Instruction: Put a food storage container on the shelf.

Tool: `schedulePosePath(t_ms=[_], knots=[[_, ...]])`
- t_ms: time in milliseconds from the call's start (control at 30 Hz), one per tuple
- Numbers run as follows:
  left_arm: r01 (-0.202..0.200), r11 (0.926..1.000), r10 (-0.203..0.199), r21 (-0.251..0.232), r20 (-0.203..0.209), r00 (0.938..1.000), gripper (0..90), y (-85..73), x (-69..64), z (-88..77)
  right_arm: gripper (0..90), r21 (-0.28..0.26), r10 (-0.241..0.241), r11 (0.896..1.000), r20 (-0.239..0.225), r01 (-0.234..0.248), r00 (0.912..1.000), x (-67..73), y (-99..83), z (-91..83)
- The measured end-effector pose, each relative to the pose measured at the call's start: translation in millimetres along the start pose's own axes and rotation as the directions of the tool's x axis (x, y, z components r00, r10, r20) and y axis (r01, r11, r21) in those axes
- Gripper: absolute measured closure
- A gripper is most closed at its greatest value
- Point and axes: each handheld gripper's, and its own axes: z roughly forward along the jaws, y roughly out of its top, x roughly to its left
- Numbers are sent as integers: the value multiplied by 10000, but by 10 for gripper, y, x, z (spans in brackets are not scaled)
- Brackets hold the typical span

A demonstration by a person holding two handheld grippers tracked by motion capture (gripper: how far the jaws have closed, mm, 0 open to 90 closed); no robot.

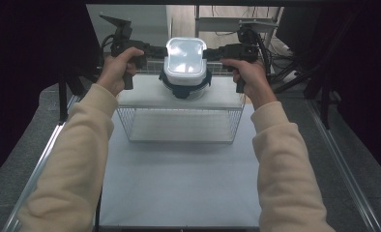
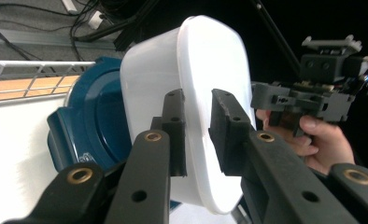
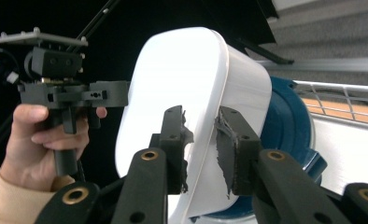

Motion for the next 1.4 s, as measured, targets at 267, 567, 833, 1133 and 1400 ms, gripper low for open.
schedulePosePath(t_ms=[267,567,833,1133,1400], knots=[[525,9986,-525,-107,78,9986,723,18,170,79,689,-168,831,9964,48,-830,9965,-166,36,139],[-229,9988,200,-426,-674,9975,583,-39,125,67,509,-691,384,9970,325,-361,9987,-131,-2,125],[-2138,9733,1990,-840,-1567,9674,343,-348,-201,-229,346,-1250,-1636,9764,1059,1763,9808,79,-217,-249],[-3365,9406,3222,-457,-1926,9269,298,-904,-308,-443,315,-1262,-2702,9519,840,2792,9591,56,-661,-643],[-4042,9143,3873,-266,-2352,8915,293,-1276,-313,-566,315,-1331,-3451,9252,951,3555,9337,-34,-1026,-855]])
